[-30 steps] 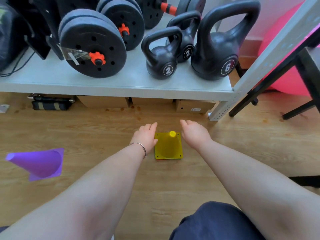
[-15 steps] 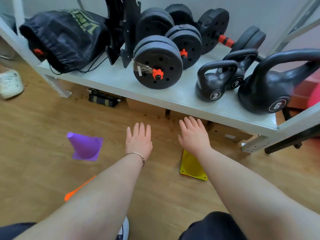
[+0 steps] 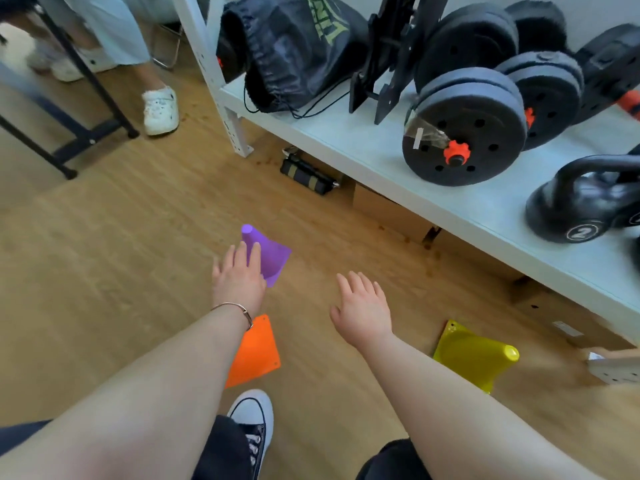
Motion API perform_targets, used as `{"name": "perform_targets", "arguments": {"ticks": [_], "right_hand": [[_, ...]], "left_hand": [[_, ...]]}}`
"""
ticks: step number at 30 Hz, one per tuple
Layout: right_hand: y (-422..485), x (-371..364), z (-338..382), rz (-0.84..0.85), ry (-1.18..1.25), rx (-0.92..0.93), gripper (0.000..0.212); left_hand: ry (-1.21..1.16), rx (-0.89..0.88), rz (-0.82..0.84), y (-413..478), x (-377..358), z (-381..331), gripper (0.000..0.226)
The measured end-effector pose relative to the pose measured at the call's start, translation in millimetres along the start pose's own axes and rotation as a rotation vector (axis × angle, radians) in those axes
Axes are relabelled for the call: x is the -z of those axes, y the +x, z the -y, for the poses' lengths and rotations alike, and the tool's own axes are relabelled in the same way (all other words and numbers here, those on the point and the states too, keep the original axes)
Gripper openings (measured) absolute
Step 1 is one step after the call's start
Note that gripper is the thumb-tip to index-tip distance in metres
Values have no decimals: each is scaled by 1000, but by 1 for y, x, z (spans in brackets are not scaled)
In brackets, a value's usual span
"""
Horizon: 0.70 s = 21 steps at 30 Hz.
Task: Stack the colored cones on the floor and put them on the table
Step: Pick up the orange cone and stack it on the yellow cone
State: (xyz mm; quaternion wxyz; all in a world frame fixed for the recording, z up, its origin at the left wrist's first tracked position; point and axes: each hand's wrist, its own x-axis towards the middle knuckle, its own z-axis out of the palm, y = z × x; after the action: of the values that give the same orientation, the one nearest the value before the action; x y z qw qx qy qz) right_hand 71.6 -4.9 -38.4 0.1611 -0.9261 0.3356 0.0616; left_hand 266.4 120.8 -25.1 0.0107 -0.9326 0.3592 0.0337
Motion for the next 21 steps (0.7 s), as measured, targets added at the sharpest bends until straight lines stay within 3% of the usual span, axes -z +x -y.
{"name": "perform_targets", "arguments": {"ticks": [4,7,11,15,21], "right_hand": [[13,-23,26,87,-40,59,65],[30,-37,45,144,-63,140,70],[47,-61,72,263,-129,297,77],[55,-93,98,444,-189,409,81],[70,-115,119,600,-271,412,83]], "left_hand": [[-2,183,-7,-10,-10,67,69],[26,260,81,-27,-24,104,68],[87,249,256,-63,-53,133,66],[45,184,439,-88,-83,138,80],[-94,203,551,-97,-115,118,76]]}}
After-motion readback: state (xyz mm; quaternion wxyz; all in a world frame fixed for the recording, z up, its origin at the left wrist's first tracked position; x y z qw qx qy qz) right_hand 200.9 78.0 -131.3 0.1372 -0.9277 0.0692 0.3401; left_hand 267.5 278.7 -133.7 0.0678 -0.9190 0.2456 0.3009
